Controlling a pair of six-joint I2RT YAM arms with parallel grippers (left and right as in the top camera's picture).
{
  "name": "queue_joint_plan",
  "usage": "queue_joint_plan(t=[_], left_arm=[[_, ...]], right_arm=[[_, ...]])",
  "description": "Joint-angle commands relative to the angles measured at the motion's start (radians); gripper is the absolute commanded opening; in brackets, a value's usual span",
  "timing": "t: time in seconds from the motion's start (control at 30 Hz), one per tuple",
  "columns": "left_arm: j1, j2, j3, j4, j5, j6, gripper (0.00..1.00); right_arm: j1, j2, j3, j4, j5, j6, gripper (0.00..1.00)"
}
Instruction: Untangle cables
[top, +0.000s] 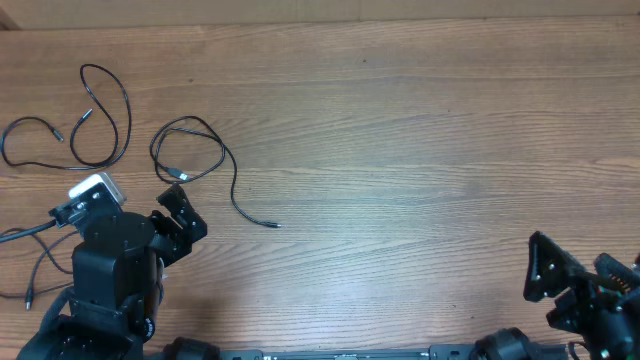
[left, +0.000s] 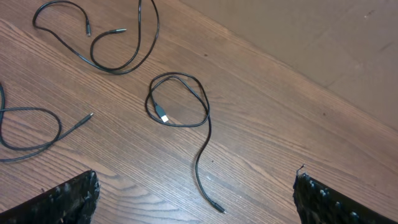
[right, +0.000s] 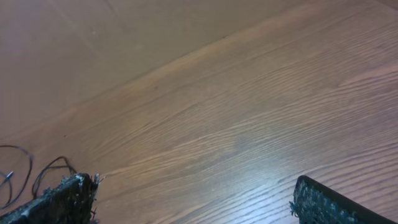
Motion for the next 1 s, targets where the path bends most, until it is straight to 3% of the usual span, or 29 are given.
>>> queue_joint_plan(t=[0.0,0.27,0.5,0.97], left_arm=[[-0.006,0.002,-0.005,0.003,-0.020,-0.010,1.00],[-0.006,0.002,-0.005,0.003,-0.020,-0.010,0.99],[-0.006,0.002,-0.005,0.003,-0.021,-0.010,1.00],[-0.006,0.002,-0.005,0.003,-0.020,-0.010,1.00]], right_arm=[[-0.002,-0.017,-0.044,0.037,0.037,-0.012,1.00],[-0.027,-0.147,-0.259,0.250,0.054,-0.012,1.00],[-0.069,-0.253,-0.429,0.331,0.055,-0.011,1.00],[-0.082,-0.374,-0.834,0.845,0.047,0.058,1.00]])
